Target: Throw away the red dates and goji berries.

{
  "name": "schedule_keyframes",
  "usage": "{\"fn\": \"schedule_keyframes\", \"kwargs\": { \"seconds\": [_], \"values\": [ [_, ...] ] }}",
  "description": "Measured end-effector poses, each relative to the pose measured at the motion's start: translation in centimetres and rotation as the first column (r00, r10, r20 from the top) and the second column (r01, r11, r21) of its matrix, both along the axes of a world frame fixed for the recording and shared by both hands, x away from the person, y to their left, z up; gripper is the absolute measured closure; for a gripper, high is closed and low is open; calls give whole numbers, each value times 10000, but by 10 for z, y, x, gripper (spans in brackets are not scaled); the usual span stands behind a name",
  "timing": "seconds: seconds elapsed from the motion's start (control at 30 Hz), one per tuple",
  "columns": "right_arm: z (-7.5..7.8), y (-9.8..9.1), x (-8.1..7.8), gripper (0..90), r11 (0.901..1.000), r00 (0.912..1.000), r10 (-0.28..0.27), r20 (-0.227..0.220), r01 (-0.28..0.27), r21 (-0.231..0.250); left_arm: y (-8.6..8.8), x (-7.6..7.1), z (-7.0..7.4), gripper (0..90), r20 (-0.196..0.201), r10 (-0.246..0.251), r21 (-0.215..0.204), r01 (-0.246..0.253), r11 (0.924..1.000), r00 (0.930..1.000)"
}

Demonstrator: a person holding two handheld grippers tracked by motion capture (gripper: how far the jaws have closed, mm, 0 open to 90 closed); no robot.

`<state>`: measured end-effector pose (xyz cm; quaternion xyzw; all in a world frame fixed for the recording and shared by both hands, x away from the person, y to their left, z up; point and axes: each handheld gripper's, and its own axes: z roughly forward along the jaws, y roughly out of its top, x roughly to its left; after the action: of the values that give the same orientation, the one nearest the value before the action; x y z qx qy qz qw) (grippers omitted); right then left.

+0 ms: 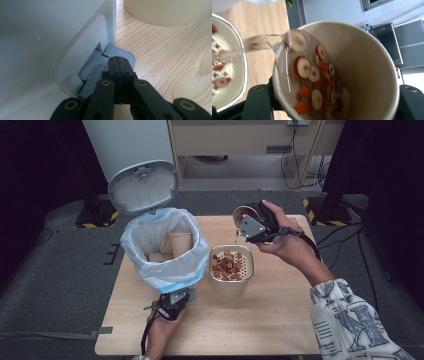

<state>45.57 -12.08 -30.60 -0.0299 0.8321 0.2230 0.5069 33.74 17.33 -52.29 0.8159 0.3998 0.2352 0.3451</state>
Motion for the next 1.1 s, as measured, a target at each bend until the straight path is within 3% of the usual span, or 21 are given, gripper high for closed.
{"fn": "schedule_keyframes", "kwargs": {
  "seconds": [0.4,0.67,0.8,1.1],
  "values": [
    [1,1,-1,325,10000,10000,41,-32,-41,-7,0,0,0,897,3,-5,-12,5,10000,10000],
    [2,6,-3,325,9984,9996,131,241,-118,-547,0,0,0,896,1,-4,-18,4,10000,10000],
    [2,8,-5,325,9943,9985,134,537,-76,-1066,0,0,0,896,5,-2,-9,2,10000,10000],
    [4,7,-4,325,9954,9986,119,521,-68,-953,0,0,0,896,1,0,-11,0,10000,10000]
  ]
}}
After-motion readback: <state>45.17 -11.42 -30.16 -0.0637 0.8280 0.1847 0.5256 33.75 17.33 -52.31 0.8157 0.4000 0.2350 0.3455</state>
